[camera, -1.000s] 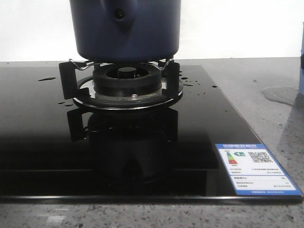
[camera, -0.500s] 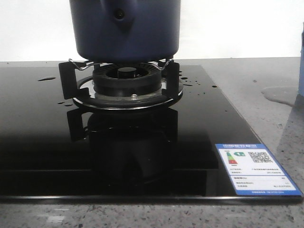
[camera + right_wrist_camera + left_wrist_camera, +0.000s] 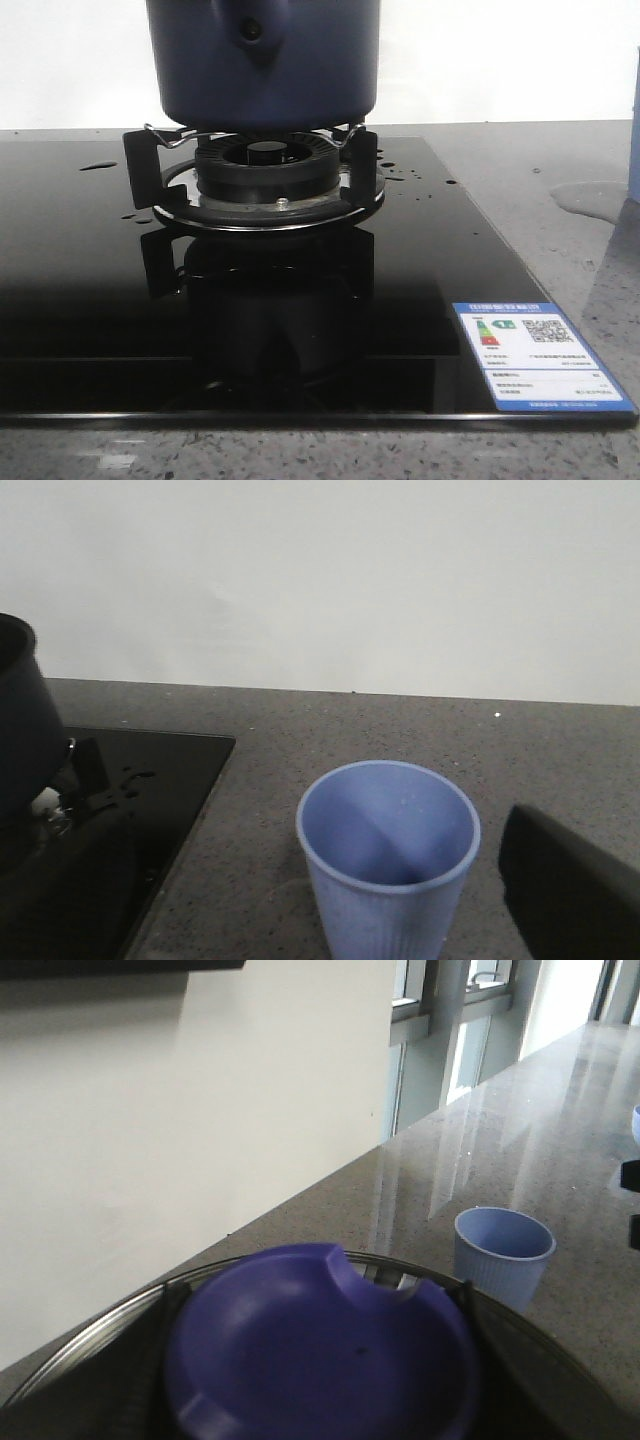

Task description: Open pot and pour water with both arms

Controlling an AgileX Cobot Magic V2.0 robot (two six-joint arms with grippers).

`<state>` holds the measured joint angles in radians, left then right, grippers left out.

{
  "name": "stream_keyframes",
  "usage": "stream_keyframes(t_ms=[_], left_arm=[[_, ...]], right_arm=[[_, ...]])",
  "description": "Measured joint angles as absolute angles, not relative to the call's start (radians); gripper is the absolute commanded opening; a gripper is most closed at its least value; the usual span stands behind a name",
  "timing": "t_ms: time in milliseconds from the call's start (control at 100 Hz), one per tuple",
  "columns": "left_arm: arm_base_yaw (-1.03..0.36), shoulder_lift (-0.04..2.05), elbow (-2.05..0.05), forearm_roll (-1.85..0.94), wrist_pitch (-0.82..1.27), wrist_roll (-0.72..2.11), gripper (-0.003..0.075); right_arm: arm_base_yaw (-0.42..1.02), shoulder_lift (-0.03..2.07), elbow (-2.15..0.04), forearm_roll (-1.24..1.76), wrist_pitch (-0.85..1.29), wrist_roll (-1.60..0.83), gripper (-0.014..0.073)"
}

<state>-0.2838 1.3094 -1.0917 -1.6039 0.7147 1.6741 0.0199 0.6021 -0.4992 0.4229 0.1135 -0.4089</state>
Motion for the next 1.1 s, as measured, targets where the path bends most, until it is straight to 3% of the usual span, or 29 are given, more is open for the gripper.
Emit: stream_keyframes(t_ms=[100, 190, 310, 1100], left_arm=[[-0.302, 1.369, -1.092, -1.66, 0.714, 1.74, 0.0261], [-0.311, 1.415, -1.092, -1.717, 0.708, 1.798, 0.0261], [-0.312, 1.463, -1.097, -1.738, 0.704, 1.862, 0.0261], [-0.322, 1.63, -1.231, -1.758, 0.71, 1.91, 0.0261]], right_arm=[[0.02, 0.525, -0.499, 0.425, 0.183, -0.409, 0.0408], [0.02, 0.461, -0.499, 0.425, 0.203, -0.409, 0.0173], [0.02, 0.397, -0.499, 0.425, 0.209, -0.409, -0.0074], [0.02, 0.374, -0.499, 0.45, 0.316, -0.409, -0.0074]])
